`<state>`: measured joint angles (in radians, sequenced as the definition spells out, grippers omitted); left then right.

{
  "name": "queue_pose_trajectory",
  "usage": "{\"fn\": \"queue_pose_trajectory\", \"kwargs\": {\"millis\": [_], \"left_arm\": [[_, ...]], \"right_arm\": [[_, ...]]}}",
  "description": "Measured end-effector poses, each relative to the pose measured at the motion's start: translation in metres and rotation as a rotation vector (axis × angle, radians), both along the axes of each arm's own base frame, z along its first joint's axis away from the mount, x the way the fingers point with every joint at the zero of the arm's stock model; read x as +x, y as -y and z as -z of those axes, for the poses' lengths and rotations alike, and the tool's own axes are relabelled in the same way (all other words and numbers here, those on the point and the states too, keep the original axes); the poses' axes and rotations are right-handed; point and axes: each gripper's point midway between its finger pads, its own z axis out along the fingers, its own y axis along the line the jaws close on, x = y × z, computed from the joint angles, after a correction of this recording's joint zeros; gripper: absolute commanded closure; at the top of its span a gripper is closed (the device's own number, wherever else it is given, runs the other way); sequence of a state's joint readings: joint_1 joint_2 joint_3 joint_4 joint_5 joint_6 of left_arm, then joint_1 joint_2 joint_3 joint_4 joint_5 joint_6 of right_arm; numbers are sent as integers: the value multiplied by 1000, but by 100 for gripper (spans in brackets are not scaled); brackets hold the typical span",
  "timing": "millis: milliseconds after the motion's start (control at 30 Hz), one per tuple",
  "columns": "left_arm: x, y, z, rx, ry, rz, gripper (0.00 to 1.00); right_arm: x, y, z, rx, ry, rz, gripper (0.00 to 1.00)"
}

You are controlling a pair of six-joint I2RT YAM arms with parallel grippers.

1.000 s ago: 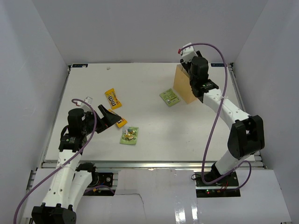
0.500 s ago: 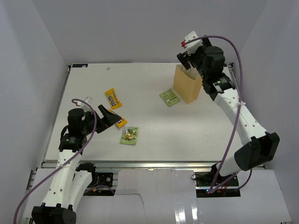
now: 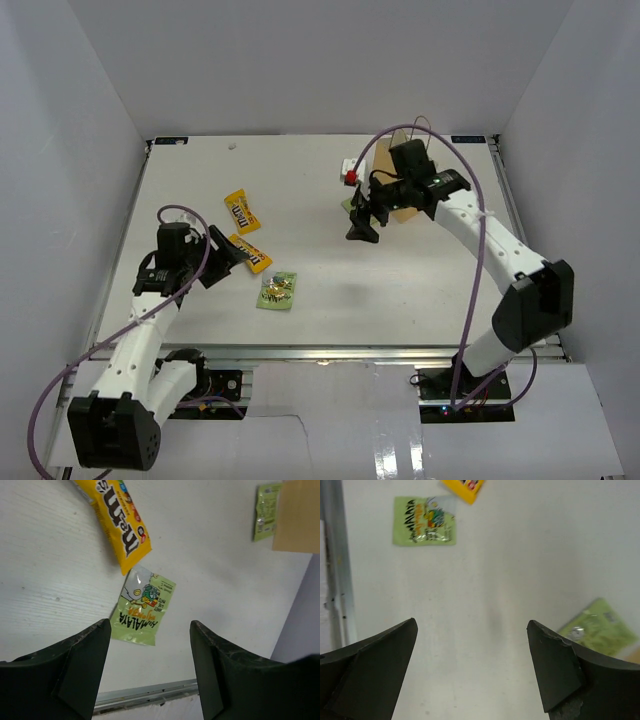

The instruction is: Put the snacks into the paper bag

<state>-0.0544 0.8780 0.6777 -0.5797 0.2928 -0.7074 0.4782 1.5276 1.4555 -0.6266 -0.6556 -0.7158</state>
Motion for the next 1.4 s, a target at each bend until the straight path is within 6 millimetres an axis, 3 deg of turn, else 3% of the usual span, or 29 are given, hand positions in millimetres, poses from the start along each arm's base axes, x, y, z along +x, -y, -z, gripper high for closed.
{"fn": "queue_pose_trajectory", "kwargs": {"millis": [100,200,400,567,733,1000,1233,1400], "left_arm": [[10,-5,20,16,-72,-39,28],[30,-6,40,16,-112,-70,29],[61,-7,81,21,-195,-102,33],[89,-9,96,40,-207,-116,38],[102,-11,107,54,-211,-117,50],[104,-10,112,60,-184,-97,78],[103,-1,108,39,-124,-24,95],[86,13,91,9,-42,79,99]], "right_arm": [[-20,-2,58,-61,-222,-39,7],[-33,-4,80,-74,-342,-59,8],[-41,-10,74,-30,-376,-94,9],[-47,-9,75,-21,-392,-105,9],[-52,-8,72,-15,-389,-109,9],[-53,-8,68,-5,-387,-112,9],[-56,-10,65,12,-398,-130,9],[-63,-13,56,46,-446,-133,15]]}}
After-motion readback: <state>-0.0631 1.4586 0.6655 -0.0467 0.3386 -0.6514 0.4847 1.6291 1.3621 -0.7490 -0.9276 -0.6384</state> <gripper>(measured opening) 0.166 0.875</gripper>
